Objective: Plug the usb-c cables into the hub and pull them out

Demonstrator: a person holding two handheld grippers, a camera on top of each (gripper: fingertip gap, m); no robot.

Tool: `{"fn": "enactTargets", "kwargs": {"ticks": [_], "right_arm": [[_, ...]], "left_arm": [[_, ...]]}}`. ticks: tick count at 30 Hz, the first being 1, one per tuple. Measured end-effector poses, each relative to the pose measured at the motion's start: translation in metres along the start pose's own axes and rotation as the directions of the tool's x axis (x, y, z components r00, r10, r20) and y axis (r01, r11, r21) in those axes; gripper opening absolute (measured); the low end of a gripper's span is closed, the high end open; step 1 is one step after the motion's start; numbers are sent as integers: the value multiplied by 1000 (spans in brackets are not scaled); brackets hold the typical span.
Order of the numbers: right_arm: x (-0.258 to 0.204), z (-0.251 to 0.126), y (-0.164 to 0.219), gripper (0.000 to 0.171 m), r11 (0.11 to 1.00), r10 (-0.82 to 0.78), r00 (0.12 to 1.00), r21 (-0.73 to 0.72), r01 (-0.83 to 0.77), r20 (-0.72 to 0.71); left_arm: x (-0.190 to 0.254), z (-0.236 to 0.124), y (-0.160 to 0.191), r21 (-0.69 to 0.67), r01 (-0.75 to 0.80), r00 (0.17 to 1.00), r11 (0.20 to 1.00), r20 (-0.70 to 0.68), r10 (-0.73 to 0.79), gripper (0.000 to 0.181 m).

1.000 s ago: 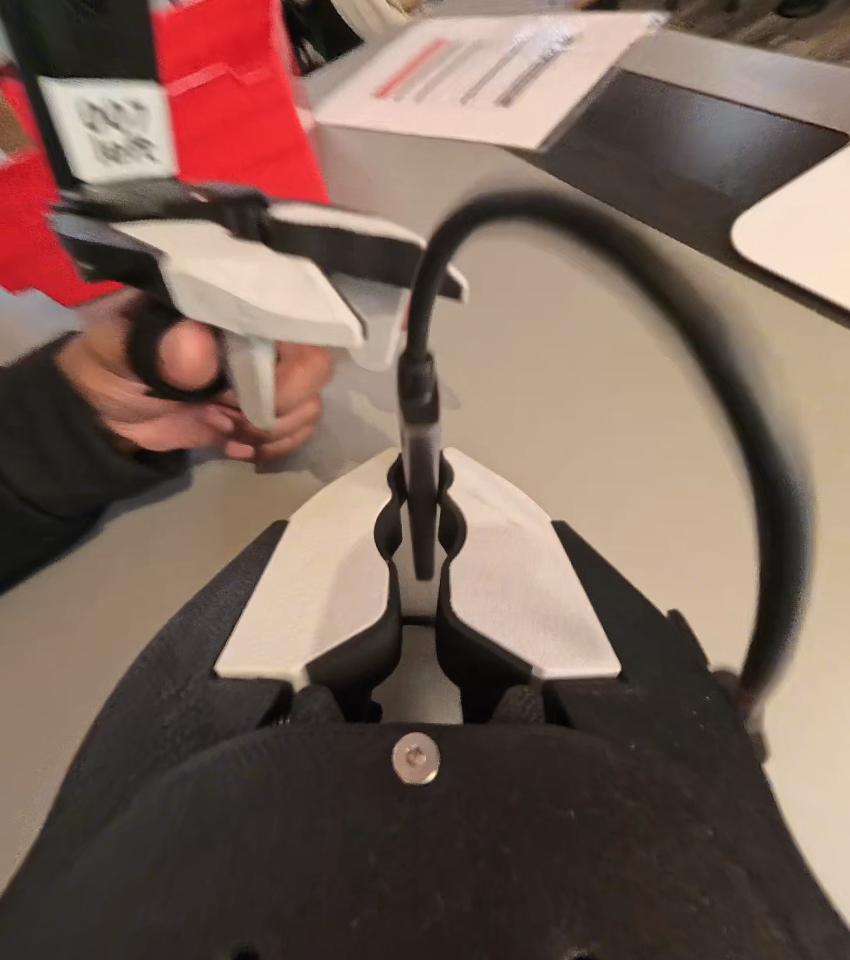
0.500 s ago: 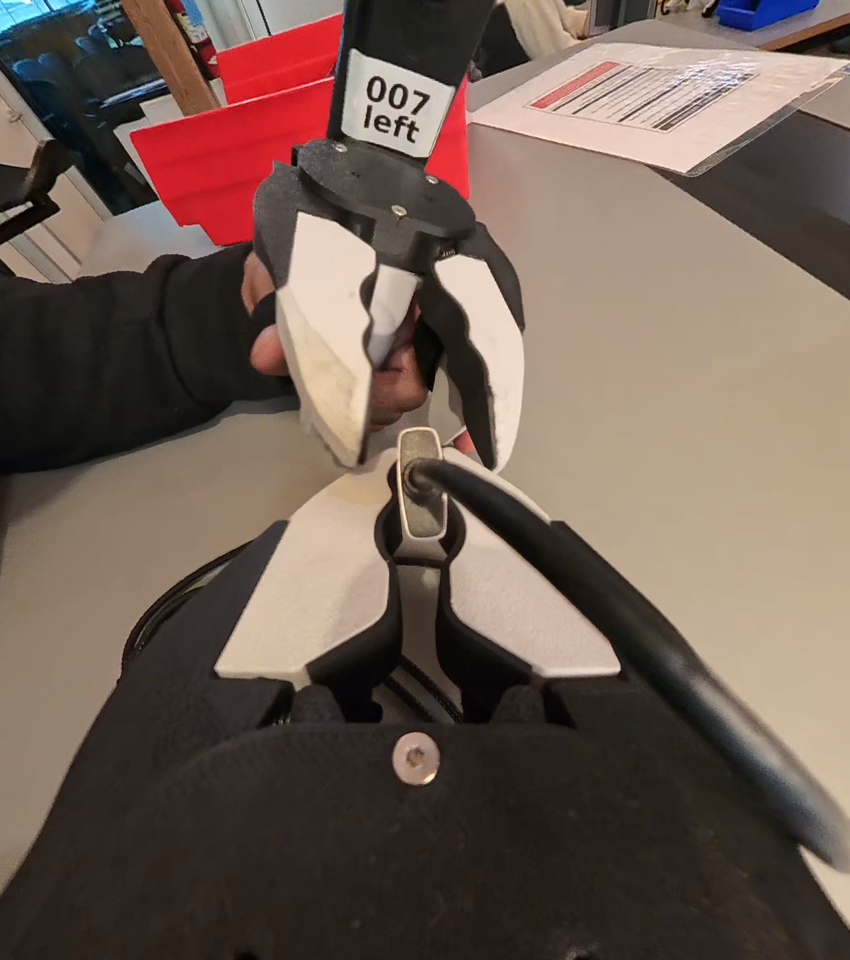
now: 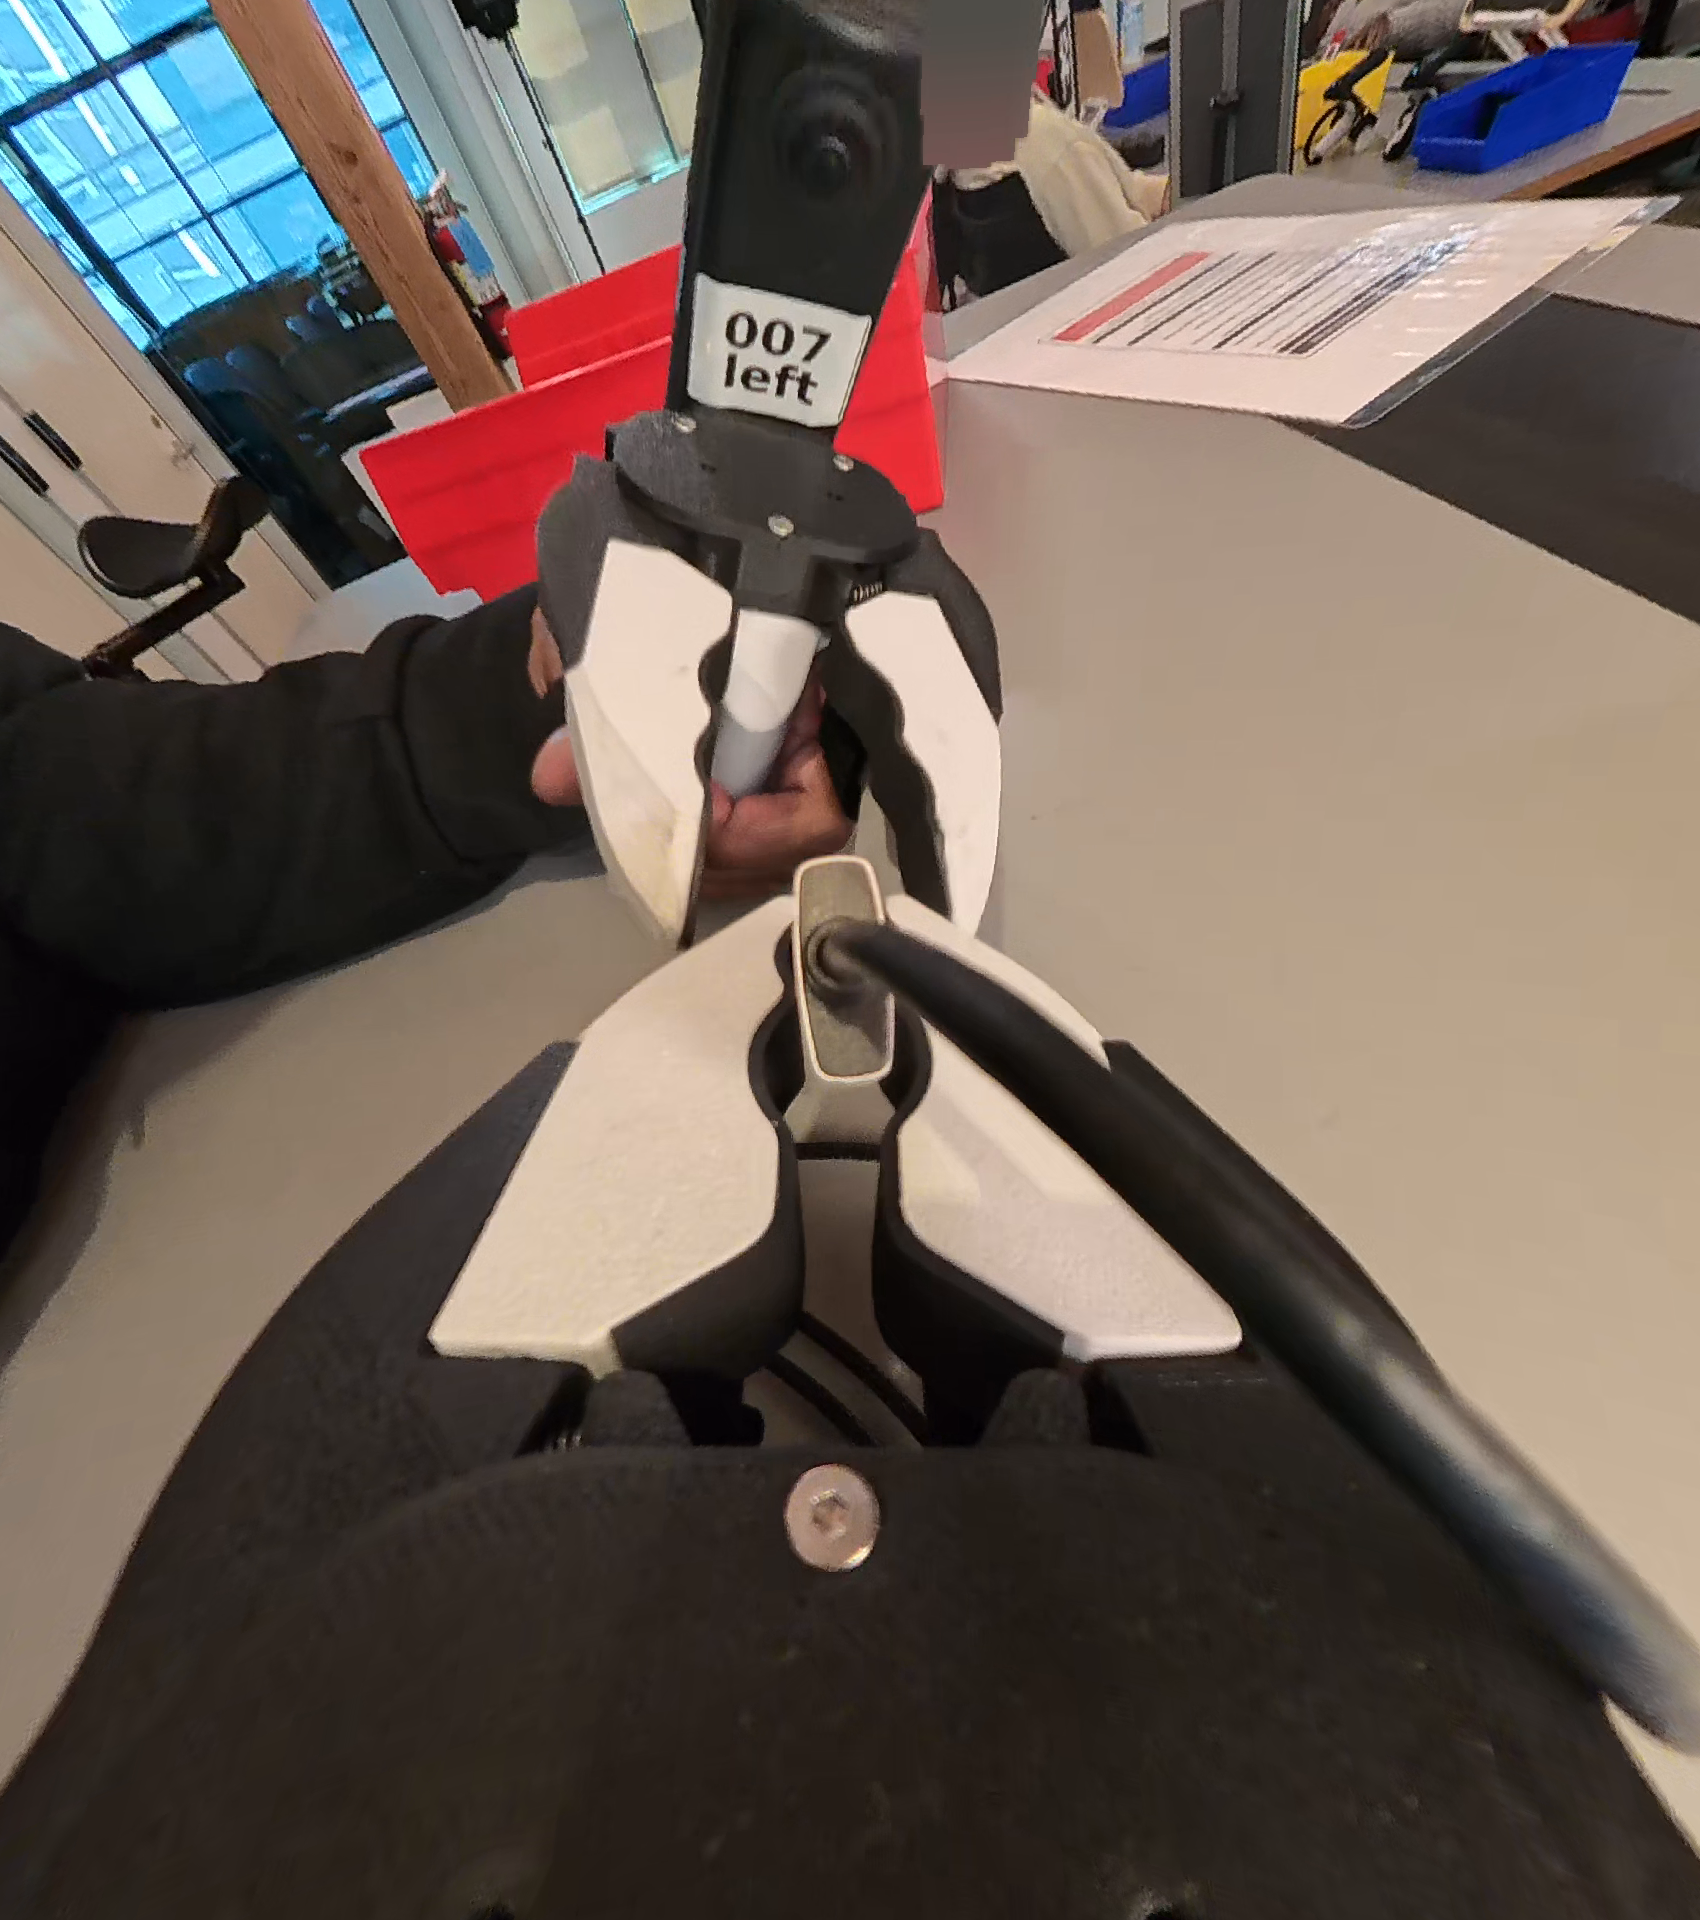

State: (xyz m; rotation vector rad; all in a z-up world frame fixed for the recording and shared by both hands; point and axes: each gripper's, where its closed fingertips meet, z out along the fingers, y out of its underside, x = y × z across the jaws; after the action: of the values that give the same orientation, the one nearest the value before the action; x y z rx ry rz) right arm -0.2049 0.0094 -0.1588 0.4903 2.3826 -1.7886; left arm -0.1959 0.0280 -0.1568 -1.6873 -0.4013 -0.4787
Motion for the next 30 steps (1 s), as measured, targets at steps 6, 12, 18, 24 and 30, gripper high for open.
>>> {"fn": "enactTargets", "kwargs": {"ticks": [6,12,18,24,30], "right_arm": [[-4,-5,-10,9,998,-5,1000,64,3,19],[3,-8,-21,20,994,-2,998,111,10,-66],[22,-24,-24,38,990,57,988,138,-36,-146],[29,-40,-31,28,980,80,982,191,-47,-169],[48,-40,-43,37,970,31,911,233,72,-410]], "left_arm": [[3,15,15,-135,-81,996,988,23,85,23],[0,9,-1,-43,-166,983,985,73,169,10],[-27,-15,-31,188,-39,981,981,196,2,9],[-49,-50,-51,420,83,964,904,197,-180,9],[-52,-68,-66,605,202,953,770,60,-297,9]]}}
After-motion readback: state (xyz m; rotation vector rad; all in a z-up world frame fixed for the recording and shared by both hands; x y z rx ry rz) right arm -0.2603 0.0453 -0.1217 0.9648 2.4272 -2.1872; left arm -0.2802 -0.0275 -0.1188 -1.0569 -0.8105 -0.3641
